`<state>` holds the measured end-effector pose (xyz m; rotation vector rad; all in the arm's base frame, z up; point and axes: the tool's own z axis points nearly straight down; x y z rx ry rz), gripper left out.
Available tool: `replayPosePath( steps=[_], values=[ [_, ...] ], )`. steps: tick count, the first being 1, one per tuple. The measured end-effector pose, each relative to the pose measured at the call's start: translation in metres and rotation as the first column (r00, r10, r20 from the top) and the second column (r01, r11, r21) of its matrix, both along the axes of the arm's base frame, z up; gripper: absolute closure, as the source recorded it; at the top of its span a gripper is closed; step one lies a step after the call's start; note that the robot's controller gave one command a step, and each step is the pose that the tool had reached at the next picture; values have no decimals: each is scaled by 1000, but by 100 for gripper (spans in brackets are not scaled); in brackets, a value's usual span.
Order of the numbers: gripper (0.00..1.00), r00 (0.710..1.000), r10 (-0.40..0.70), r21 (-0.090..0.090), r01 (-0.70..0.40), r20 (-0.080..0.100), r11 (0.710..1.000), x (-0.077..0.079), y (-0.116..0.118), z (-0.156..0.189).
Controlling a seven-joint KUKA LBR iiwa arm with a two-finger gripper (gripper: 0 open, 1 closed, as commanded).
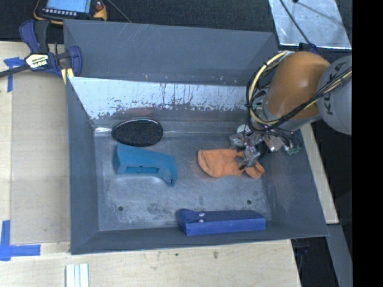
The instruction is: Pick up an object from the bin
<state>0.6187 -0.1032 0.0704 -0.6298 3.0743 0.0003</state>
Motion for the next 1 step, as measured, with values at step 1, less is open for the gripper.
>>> replayPosePath(
  steps=[1],
  values=[
    [100, 1000, 0, 0, 0, 0, 1000, 0, 0, 0]
  ],
)
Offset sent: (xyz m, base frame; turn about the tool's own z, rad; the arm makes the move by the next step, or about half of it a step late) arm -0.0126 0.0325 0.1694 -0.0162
